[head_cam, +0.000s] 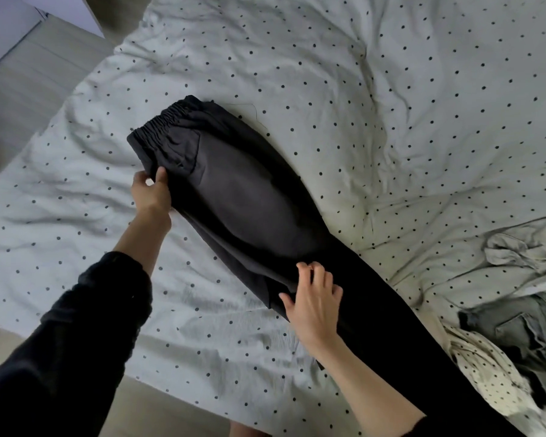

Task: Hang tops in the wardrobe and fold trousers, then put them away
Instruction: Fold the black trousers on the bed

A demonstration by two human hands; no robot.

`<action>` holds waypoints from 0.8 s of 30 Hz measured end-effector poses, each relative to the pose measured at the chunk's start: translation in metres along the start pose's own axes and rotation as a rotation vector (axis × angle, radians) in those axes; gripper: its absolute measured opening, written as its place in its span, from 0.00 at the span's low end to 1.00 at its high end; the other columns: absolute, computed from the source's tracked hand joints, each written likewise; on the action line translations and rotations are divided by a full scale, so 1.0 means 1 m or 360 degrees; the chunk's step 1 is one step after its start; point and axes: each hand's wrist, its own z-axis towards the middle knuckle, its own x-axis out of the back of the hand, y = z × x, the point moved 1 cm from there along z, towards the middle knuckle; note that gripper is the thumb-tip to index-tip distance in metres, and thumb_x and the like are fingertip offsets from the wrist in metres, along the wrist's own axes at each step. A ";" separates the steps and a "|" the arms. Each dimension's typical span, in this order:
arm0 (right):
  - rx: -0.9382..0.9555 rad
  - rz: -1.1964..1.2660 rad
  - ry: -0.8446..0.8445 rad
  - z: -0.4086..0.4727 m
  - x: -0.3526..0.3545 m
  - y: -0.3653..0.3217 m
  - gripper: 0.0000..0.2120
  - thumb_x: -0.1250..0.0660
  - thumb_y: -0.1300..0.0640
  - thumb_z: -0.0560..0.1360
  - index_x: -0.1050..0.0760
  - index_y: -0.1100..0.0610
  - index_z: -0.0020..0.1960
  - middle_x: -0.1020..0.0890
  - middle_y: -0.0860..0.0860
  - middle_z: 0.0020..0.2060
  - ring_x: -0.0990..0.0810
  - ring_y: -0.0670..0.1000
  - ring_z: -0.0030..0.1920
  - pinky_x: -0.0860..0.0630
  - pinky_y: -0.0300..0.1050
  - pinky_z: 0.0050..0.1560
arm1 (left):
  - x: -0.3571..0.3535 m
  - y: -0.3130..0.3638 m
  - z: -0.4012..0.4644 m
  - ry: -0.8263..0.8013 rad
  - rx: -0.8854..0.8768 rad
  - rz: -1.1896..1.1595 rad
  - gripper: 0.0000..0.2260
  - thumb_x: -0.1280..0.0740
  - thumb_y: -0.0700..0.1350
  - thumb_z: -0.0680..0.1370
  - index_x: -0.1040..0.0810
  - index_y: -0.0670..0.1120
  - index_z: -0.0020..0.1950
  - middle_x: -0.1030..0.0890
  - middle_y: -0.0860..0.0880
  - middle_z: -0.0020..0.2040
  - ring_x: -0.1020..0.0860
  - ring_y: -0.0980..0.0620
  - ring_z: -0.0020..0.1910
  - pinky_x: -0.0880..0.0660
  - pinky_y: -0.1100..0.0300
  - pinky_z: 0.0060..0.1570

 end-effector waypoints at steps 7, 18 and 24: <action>-0.0527 -0.0060 -0.0469 -0.003 -0.025 0.048 0.43 0.36 0.46 0.76 0.60 0.59 0.77 0.51 0.57 0.76 0.47 0.57 0.75 0.34 0.61 0.66 | 0.004 -0.007 -0.006 -0.0036 -0.0054 -0.0005 0.08 0.37 0.48 0.79 0.32 0.46 0.55 0.25 0.46 0.49 0.25 0.47 0.52 0.27 0.49 0.59; -0.0957 0.0000 -0.0618 -0.027 -0.032 0.064 0.22 0.35 0.47 0.75 0.34 0.60 0.61 0.26 0.55 0.57 0.27 0.56 0.59 0.27 0.54 0.52 | -0.003 -0.015 -0.029 0.0150 -0.0133 0.0081 0.14 0.37 0.51 0.79 0.30 0.43 0.58 0.28 0.51 0.46 0.29 0.53 0.48 0.32 0.64 0.47; -0.0556 -0.0317 -0.0649 -0.026 -0.040 0.067 0.16 0.36 0.58 0.74 0.30 0.56 0.62 0.25 0.51 0.54 0.26 0.53 0.56 0.30 0.51 0.52 | -0.003 -0.031 -0.062 0.0145 -0.0169 0.0144 0.09 0.35 0.50 0.78 0.28 0.45 0.46 0.27 0.51 0.40 0.29 0.56 0.40 0.31 0.68 0.40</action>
